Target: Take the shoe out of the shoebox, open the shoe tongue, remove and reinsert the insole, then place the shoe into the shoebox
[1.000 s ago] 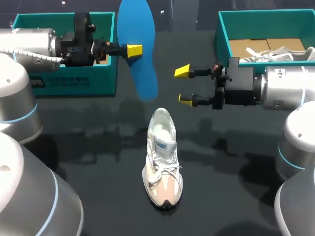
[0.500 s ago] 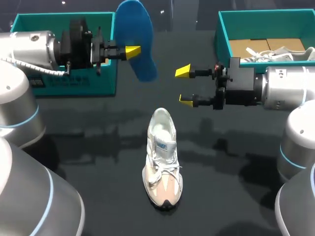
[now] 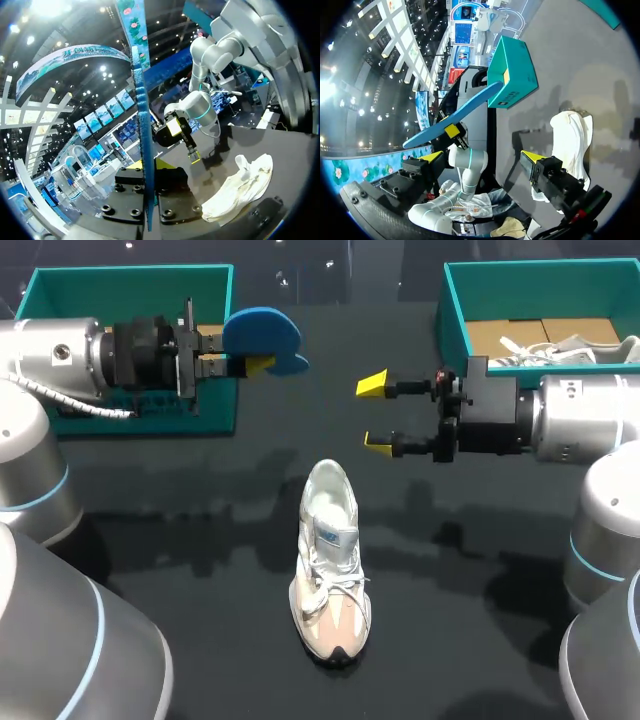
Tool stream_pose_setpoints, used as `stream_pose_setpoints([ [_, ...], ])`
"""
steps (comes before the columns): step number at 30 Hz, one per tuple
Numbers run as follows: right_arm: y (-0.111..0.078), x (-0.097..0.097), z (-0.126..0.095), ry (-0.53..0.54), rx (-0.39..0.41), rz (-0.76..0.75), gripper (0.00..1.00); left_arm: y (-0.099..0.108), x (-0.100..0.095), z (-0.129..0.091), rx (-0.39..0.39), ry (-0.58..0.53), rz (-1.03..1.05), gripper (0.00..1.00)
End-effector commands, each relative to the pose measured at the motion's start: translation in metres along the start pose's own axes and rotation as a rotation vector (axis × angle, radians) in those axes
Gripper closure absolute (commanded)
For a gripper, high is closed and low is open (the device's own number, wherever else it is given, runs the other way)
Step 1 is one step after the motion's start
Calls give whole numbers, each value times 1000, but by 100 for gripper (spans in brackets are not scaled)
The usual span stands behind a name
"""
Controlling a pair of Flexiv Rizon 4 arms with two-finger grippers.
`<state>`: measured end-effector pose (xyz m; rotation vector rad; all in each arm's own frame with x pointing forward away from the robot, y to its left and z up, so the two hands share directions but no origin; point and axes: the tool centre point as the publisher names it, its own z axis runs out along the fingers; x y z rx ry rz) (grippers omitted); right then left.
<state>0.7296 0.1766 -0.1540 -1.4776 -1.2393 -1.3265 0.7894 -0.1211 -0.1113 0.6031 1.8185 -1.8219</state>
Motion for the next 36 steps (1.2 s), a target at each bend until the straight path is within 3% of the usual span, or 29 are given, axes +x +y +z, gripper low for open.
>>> stream_pose_setpoints([
  [1, -1, 0, 3, -2, -2, 0, 0, 0, 2, 0, 4, -38, 367, 100],
  [14, -1, 0, 3, -2, -2, 0, 0, 0, 2, 0, 4, -38, 367, 100],
  [36, 0, 4, 4, -31, 9, -29, 0, 4, 17, 5, -2, 31, 879, 100],
])
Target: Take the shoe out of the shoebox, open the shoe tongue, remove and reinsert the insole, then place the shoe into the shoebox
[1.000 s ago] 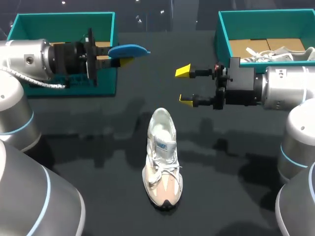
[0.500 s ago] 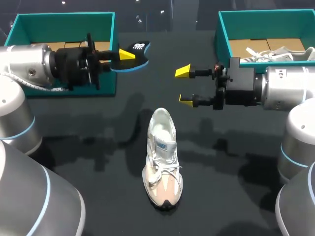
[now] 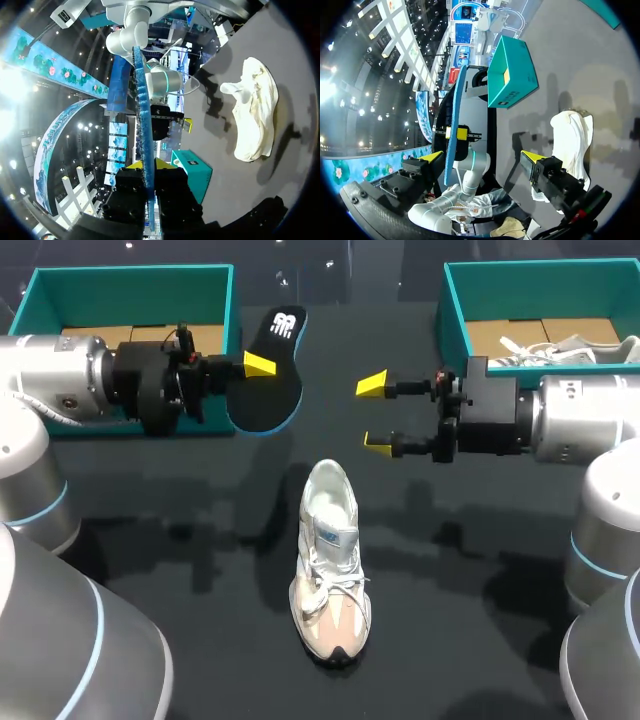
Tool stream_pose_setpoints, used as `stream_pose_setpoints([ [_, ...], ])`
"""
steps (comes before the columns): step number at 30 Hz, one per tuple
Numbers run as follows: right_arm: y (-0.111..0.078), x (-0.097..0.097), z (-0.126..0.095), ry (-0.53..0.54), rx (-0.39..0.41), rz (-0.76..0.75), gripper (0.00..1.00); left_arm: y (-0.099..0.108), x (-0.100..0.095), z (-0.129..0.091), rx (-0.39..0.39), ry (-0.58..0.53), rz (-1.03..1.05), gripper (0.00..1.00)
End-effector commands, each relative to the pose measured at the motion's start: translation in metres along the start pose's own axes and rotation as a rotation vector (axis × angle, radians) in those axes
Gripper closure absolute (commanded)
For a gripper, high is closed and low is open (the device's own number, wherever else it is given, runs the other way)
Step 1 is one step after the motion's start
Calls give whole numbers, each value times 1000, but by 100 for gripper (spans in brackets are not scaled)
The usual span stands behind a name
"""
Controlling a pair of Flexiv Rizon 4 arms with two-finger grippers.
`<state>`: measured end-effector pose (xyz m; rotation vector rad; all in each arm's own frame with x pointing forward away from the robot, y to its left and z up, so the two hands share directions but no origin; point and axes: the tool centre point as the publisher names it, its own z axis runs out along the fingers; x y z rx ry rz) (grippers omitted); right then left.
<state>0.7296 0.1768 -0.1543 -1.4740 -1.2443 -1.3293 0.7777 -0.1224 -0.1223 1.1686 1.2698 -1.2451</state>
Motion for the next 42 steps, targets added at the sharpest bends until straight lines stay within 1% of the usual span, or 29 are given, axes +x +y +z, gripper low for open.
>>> stream_pose_setpoints([
  [1, 0, 7, 6, -37, 15, -32, 0, 1, 4, 6, -11, 13, 70, 100],
  [5, -3, 14, 15, -74, 28, -61, 0, 3, 9, 11, -42, 32, 141, 100],
  [9, -10, 20, 28, -88, 38, -105, 0, 5, 13, 18, -47, 33, 133, 100],
  [13, -15, 22, 43, -97, 59, -129, 0, 4, 15, 23, -48, 33, 137, 100],
  [18, -21, 22, 55, -94, 75, -146, 0, 4, 14, 27, -46, 32, 142, 100],
  [24, -27, 21, 64, -78, 81, -140, 0, 4, 15, 31, -43, 35, 151, 100],
  [26, -28, 22, 67, -75, 85, -135, 15, 4, 16, 32, -39, 36, 153, 100],
  [30, -30, 23, 71, -70, 100, -122, 24, 3, 19, 33, -34, 34, 170, 100],
  [32, -30, 23, 73, -64, 101, -115, 30, 3, 20, 33, -32, 30, 174, 100],
  [34, -29, 23, 75, -58, 102, -109, 33, 2, 20, 33, -33, 30, 185, 100],
  [36, -29, 24, 77, -53, 107, -104, 45, 2, 20, 33, -34, 25, 189, 100],
  [37, -29, 24, 78, -51, 109, -102, 49, 2, 20, 33, -35, 24, 190, 100],
  [42, -28, 25, 83, -46, 126, -93, 51, 1, 20, 33, -35, 20, 201, 100],
])
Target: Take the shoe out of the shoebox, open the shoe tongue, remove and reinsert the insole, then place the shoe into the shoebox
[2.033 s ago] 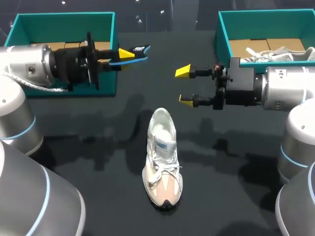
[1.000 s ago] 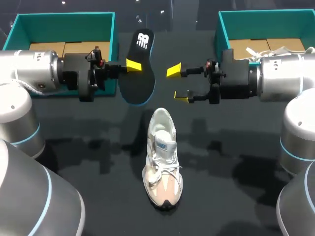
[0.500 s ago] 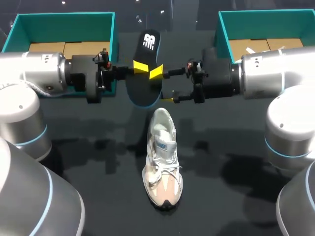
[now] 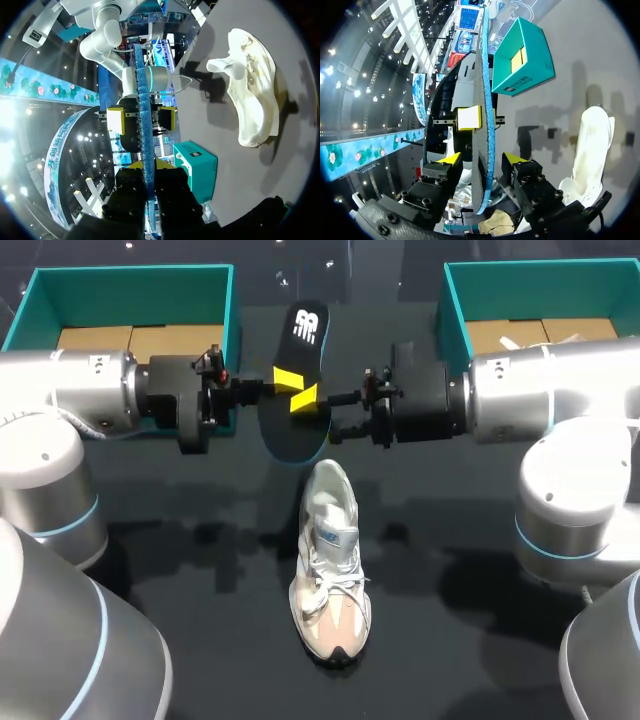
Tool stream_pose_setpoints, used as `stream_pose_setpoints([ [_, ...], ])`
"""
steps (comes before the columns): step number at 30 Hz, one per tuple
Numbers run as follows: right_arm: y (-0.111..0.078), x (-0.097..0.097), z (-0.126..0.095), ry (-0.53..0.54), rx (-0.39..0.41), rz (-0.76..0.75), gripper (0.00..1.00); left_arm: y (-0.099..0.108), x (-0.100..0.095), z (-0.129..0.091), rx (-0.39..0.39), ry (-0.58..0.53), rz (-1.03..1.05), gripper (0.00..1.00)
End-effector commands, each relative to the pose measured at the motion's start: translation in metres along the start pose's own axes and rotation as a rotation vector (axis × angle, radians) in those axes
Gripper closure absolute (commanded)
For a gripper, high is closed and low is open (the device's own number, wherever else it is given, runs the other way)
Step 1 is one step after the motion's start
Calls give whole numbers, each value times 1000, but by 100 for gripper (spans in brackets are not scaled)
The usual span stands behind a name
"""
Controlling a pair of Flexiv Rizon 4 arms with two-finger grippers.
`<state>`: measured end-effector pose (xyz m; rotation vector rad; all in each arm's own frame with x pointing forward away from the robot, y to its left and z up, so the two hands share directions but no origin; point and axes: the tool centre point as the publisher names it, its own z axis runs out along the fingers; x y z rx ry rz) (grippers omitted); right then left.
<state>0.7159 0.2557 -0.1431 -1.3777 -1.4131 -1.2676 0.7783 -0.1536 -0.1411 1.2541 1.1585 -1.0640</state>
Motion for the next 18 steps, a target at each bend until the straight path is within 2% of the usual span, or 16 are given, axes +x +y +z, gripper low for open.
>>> stream_pose_setpoints([
  [1, 4, 0, 13, -3, 7, 5, 52, -1, 1, 1, -1, -5, 5, 100],
  [10, 7, -1, 17, 2, 5, 14, 55, -2, -1, 0, 2, -17, 9, 100],
  [18, 9, -3, 17, 8, -3, 18, 67, -4, -2, -1, 2, -22, 12, 100],
])
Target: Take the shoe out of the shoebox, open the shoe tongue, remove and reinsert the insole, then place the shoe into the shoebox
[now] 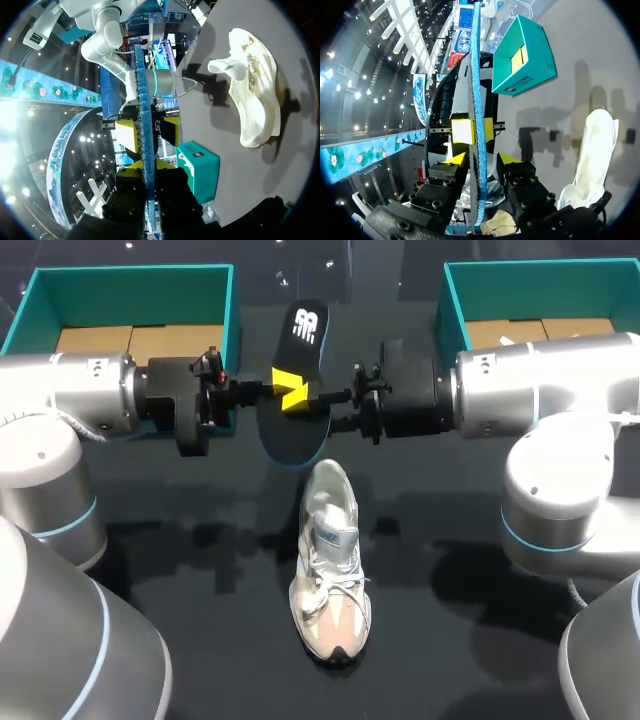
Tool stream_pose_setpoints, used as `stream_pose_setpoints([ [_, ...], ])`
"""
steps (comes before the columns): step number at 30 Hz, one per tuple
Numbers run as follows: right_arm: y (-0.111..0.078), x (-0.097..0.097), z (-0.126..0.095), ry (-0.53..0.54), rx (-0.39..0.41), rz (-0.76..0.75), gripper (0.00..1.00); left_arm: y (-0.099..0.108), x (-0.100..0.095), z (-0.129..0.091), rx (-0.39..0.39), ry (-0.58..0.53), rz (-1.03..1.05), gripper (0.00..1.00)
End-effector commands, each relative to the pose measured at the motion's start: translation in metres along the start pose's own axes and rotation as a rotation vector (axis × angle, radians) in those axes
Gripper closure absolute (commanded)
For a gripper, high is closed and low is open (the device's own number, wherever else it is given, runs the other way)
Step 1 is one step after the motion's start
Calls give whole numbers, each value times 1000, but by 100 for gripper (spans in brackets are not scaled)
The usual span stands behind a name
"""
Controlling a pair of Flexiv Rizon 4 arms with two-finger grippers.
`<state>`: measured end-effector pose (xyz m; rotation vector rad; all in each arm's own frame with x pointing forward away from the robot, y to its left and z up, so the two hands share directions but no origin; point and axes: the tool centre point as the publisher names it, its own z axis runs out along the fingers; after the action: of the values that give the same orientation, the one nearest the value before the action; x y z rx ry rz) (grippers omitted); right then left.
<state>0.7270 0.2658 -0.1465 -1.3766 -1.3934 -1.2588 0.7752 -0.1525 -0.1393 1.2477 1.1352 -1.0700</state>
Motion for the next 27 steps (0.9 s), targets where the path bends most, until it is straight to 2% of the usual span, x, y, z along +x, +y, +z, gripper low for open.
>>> stream_pose_setpoints([
  [1, -1, 0, 5, 0, -9, 1, 71, -1, 0, 0, -1, -3, 3, 100],
  [2, 0, -1, 5, 0, -10, 1, 79, -1, 0, 0, -1, -3, 3, 100],
  [3, 0, -1, 5, 1, -12, 2, 96, -2, 0, 0, -1, -3, 2, 100],
  [4, 0, -1, 6, 2, -13, 2, 100, -2, 1, 0, -1, -3, 2, 100],
  [10, 1, -2, 5, 7, -19, -2, 100, -3, 1, -1, -4, -1, -2, 100],
  [11, 1, -2, 4, 9, -19, -3, 100, -3, 1, -2, -5, 3, -6, 89],
  [12, 1, -3, 4, 11, -20, -5, 100, -4, 0, -5, -5, 4, -8, 53],
  [13, 1, -4, 3, 13, -19, -6, 100, -5, -2, -8, -4, 4, -14, 0],
  [21, 2, -10, -12, 27, -31, -31, 100, -8, -3, -46, -9, 70, -66, 0],
  [25, 5, -13, -20, 36, -38, -36, 100, -7, 1, -64, -14, 194, -101, 0],
  [27, 7, -15, -20, 60, -37, -24, 100, -7, 1, -64, -14, 194, -101, 0],
])
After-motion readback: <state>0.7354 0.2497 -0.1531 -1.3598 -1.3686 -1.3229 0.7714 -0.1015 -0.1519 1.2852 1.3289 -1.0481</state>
